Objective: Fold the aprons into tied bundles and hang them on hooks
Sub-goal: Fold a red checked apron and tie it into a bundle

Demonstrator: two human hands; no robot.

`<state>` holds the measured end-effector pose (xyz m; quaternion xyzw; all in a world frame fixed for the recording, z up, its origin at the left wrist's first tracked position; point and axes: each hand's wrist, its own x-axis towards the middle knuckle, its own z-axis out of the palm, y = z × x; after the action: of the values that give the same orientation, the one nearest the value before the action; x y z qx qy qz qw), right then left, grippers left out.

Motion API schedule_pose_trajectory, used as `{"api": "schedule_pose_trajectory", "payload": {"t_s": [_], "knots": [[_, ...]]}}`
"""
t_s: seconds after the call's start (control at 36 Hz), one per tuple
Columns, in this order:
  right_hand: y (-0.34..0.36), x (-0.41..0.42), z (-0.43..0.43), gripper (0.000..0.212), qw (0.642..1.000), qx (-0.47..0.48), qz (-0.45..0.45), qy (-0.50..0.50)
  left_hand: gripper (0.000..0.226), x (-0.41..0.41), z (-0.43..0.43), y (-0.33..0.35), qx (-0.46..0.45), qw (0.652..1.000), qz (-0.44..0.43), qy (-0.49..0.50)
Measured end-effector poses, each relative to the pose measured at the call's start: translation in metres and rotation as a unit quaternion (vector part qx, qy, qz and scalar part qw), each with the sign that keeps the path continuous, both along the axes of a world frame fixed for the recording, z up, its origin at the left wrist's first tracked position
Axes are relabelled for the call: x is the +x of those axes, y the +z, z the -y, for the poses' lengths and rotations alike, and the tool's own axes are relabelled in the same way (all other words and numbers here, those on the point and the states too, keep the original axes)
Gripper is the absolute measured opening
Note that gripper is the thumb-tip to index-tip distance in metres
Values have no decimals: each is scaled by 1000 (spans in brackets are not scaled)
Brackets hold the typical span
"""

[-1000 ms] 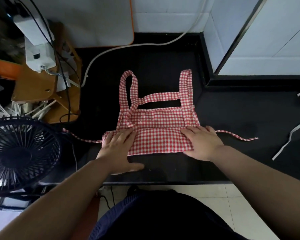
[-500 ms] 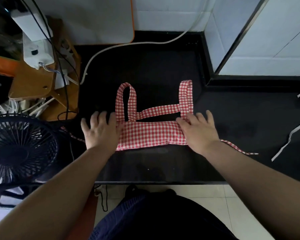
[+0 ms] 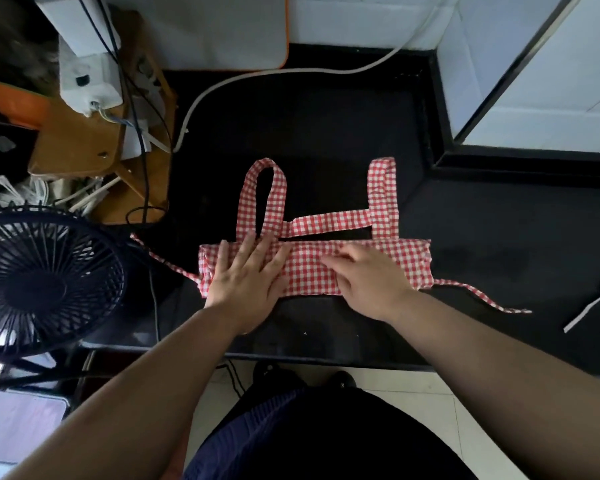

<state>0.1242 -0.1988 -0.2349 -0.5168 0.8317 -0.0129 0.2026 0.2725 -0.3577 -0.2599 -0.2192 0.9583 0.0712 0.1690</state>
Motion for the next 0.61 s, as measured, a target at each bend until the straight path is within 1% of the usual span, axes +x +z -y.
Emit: {"api": "schedule_pose_trajectory", "payload": {"t_s": [0.03, 0.06, 0.08, 0.11, 0.14, 0.17, 0.19, 0.22, 0.25, 0.31, 0.33, 0.36, 0.39, 0.42, 0.44, 0.47, 0.5, 0.53, 0.56, 0.58, 0.61], "knots": [[-2, 1, 0, 45, 999, -7, 36, -25, 62, 5, -1, 0, -24, 998, -32, 40], [-4, 0, 1, 45, 997, -15, 58, -52, 61, 11, -4, 0, -41, 990, -78, 112], [-4, -3, 2, 47, 995, -19, 69, -71, 65, 14, -7, 1, -43, 968, -126, 210], [-4, -5, 4, 49, 995, -13, 72, -73, 74, 16, -9, 4, -23, 932, -155, 326], [-5, -5, 7, 51, 995, -8, 72, -63, 86, 18, -12, 7, 21, 880, -163, 446], [-5, -7, 8, 51, 996, -6, 66, -61, 96, 13, -14, 14, 72, 819, -162, 546], [-5, -7, 9, 51, 996, -3, 60, -61, 102, 8, -17, 17, 117, 753, -163, 627], [-4, -7, 9, 50, 997, -1, 50, -61, 103, 2, -18, 20, 159, 685, -177, 688], [-3, -5, 10, 49, 997, 0, 41, -59, 98, -3, -18, 20, 210, 616, -209, 730], [-3, -3, 9, 49, 998, 5, 28, -51, 83, -8, -16, 15, 334, 481, -296, 755], [-2, -2, 9, 50, 998, 9, 26, -48, 78, -9, -14, 12, 379, 431, -328, 750], [-2, -2, 9, 50, 999, 14, 23, -44, 74, -9, -11, 11, 407, 402, -348, 742], [-2, -3, 9, 51, 999, 18, 20, -41, 68, -10, -10, 14, 424, 402, -353, 731], [-3, -3, 9, 51, 999, 21, 19, -41, 60, -11, -11, 14, 428, 432, -352, 712], [-3, -4, 9, 51, 999, 23, 18, -42, 50, -13, -13, 15, 415, 489, -356, 680], [-3, -3, 10, 51, 999, 21, 17, -43, 41, -14, -16, 15, 377, 571, -362, 633], [-3, -3, 10, 51, 999, 16, 17, -45, 34, -14, -19, 17, 319, 665, -372, 563], [-3, -2, 10, 51, 999, 11, 17, -47, 30, -11, -23, 18, 236, 760, -387, 466], [-3, -2, 9, 51, 999, 8, 15, -50, 30, -9, -26, 15, 156, 833, -396, 353], [-4, -1, 9, 50, 998, 5, 11, -53, 35, -7, -30, 10, 89, 880, -392, 253], [-6, -1, 8, 50, 998, 3, 9, -55, 45, -7, -34, 3, 49, 912, -369, 172]]}}
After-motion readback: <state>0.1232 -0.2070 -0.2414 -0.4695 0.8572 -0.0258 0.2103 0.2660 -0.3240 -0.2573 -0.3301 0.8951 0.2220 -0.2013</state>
